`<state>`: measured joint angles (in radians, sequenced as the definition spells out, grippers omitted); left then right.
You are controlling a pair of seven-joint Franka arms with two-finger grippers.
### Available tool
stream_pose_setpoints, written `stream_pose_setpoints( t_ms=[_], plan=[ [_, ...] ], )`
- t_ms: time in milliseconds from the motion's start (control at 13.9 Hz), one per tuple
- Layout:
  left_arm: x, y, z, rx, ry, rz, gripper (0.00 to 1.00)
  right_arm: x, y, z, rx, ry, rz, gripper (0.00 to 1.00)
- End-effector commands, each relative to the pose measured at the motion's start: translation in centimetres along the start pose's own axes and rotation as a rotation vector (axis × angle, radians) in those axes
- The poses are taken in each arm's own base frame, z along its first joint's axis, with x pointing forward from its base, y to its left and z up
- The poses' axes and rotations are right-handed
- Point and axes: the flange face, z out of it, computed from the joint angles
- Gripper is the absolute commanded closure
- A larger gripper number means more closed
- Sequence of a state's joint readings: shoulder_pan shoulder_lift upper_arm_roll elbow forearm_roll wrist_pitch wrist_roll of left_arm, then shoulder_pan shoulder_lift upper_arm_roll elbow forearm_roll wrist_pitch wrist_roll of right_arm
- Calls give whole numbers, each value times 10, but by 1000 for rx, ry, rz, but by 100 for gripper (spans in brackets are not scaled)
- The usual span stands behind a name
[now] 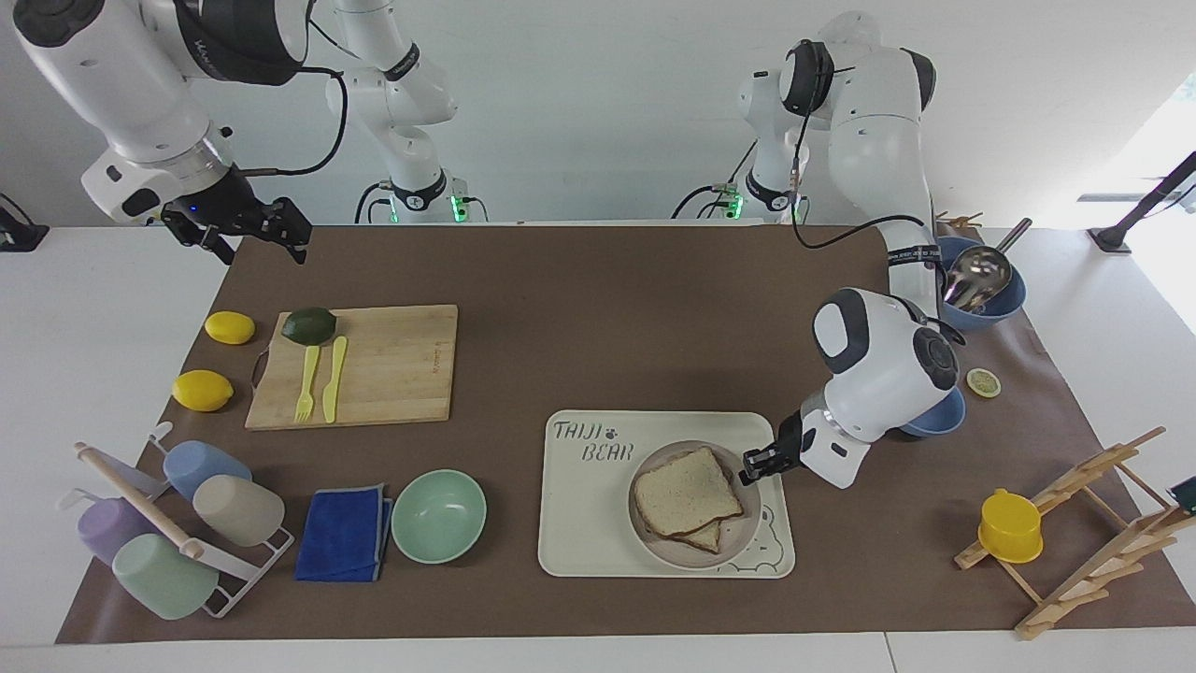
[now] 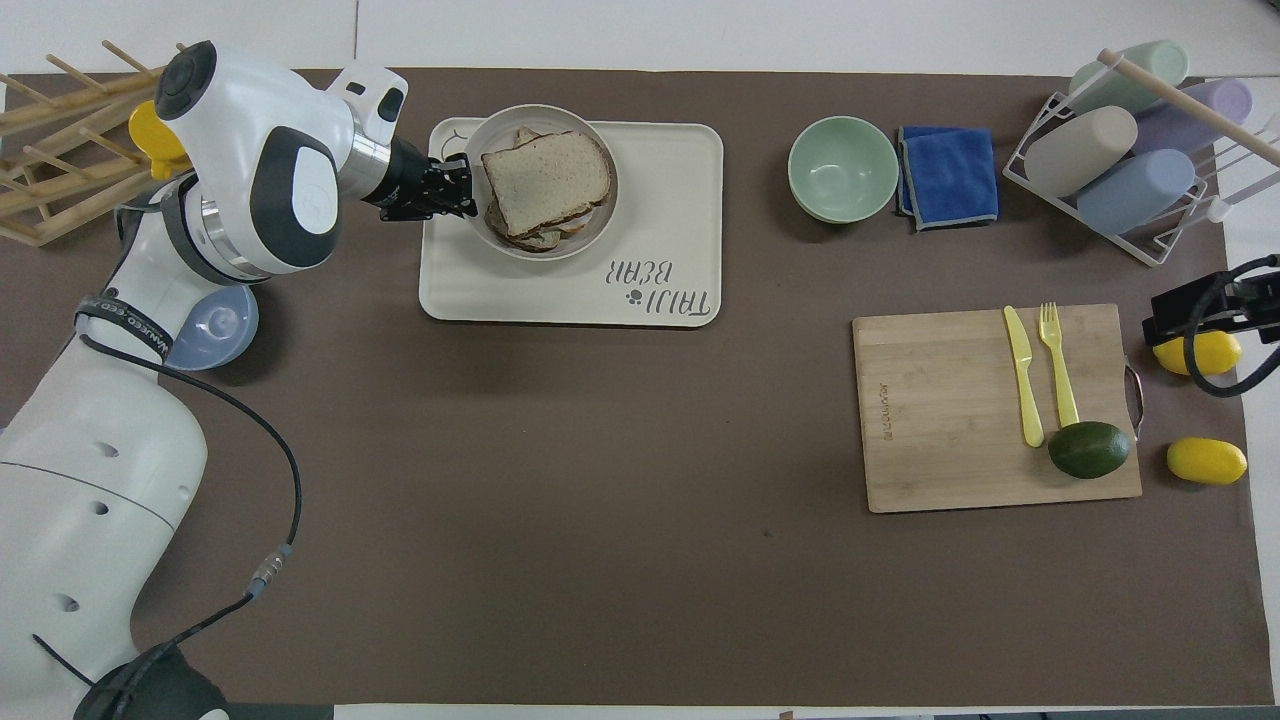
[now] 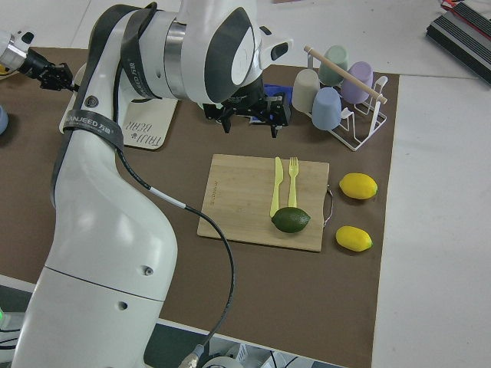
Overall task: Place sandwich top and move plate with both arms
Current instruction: 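Lower the plate onto the tray and open the left gripper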
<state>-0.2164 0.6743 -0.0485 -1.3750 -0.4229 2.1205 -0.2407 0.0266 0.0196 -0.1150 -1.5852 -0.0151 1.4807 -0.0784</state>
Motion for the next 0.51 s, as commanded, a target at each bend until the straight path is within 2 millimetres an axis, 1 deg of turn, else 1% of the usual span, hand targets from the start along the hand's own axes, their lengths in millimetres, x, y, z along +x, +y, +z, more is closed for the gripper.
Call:
stream_pose_setpoints(
  t_ms=[0,216,289,433],
  plan=[
    [-8,-2,0,15,25,9,100,-7,1,-1,13,7,4,0],
    [-12,-4,1,21,13,11,100,-6,1,0,13,5,4,0],
    [-15,-7,4,27,4,12,100,-7,1,-1,13,7,4,0],
    [-22,-6,9,32,-7,24,100,-7,1,-1,13,7,4,0]
  ],
)
